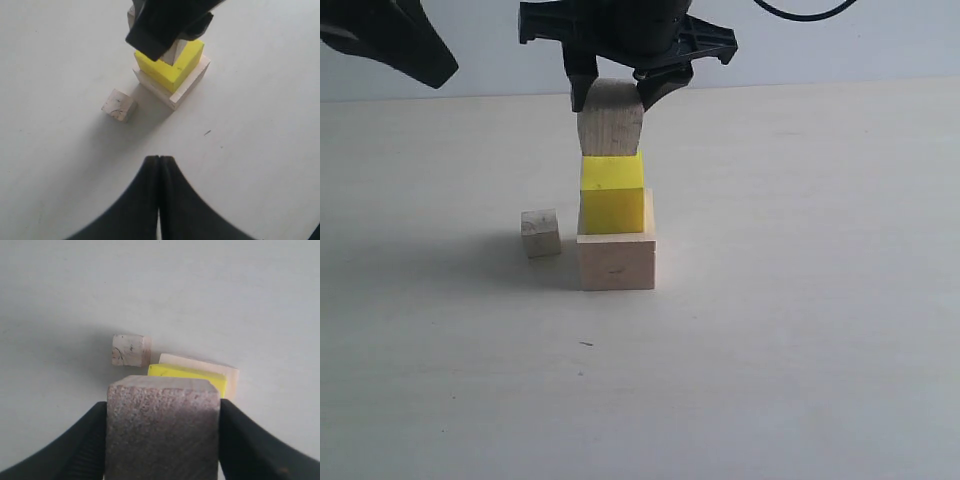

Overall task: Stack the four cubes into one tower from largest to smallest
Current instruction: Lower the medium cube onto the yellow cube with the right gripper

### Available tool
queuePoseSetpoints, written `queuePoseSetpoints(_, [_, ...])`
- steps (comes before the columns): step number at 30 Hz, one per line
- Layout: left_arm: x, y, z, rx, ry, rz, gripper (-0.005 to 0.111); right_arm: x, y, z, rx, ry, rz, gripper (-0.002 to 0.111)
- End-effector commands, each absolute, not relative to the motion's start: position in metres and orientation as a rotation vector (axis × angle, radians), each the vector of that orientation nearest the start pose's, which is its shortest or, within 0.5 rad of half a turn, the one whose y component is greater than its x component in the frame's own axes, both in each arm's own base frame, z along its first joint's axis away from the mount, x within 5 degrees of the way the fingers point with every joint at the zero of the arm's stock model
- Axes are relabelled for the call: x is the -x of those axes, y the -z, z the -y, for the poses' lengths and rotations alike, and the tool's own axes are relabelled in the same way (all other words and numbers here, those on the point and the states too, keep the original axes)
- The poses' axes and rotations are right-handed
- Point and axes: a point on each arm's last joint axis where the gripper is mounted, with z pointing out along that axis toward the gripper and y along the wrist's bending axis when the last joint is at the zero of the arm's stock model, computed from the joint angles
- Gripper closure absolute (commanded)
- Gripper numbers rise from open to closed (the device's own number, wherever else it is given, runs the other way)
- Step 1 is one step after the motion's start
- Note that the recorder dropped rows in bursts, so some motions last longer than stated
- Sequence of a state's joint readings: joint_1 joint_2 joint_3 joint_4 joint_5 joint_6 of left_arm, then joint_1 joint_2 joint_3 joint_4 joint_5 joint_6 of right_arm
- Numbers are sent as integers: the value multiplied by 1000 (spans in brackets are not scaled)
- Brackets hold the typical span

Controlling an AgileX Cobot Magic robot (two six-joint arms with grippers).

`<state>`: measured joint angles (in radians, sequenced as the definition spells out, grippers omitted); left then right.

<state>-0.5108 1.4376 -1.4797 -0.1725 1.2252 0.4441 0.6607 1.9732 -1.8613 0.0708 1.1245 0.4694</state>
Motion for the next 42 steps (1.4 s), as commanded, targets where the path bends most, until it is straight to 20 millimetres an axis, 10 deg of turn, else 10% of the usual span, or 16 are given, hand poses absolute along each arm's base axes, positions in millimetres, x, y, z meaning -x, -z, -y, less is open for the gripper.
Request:
queuePoseSetpoints(1, [-241, -385, 153, -1178, 285, -2373, 107, -333, -305, -278, 245, -325, -2747, 108])
queuePoseSetpoints(42, [-236, -390, 152, -1172, 324, -2353, 107, -338, -290, -282, 157, -284, -2783, 108])
